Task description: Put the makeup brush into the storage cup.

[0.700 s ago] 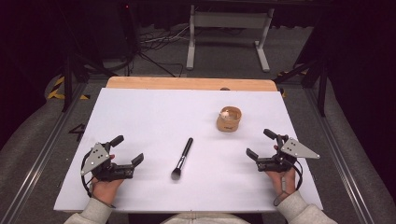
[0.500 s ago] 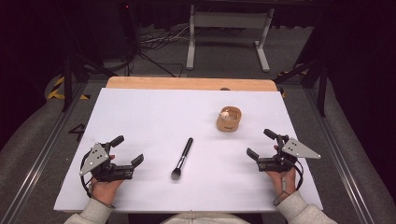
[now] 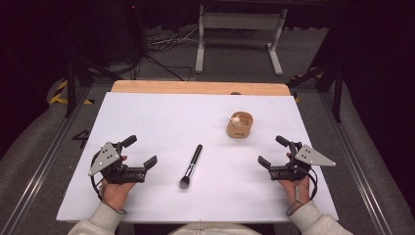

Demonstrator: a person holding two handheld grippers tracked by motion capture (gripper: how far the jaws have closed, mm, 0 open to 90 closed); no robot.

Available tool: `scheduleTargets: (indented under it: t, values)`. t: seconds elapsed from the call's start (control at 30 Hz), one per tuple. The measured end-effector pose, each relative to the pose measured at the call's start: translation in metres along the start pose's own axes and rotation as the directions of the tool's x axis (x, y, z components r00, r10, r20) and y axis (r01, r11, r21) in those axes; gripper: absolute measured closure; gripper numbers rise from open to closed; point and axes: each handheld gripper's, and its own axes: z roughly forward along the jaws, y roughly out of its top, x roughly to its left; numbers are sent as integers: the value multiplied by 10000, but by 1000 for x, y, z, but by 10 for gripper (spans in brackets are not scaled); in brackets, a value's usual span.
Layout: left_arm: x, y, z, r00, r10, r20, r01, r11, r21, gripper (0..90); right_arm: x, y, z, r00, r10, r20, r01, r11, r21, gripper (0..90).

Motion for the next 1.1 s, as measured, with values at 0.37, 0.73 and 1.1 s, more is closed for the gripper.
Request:
scheduleTargets:
  t: [0.37, 0.73, 1.1]
  values:
    - [1, 16, 16, 9997, 115, 229, -109, 9996, -261, 0, 0, 0, 0, 9999, 104, -53, -104, 9999, -37, 0]
    - [3, 27, 28, 9994, 46, 342, -36, 9996, -283, 0, -1, 0, 0, 9998, 162, -87, -162, 9999, -30, 0]
    - [-10, 38, 50, 9929, 99, 1184, -84, 9999, -127, 0, -1, 0, 0, 9996, 238, -140, -239, 9997, -23, 0]
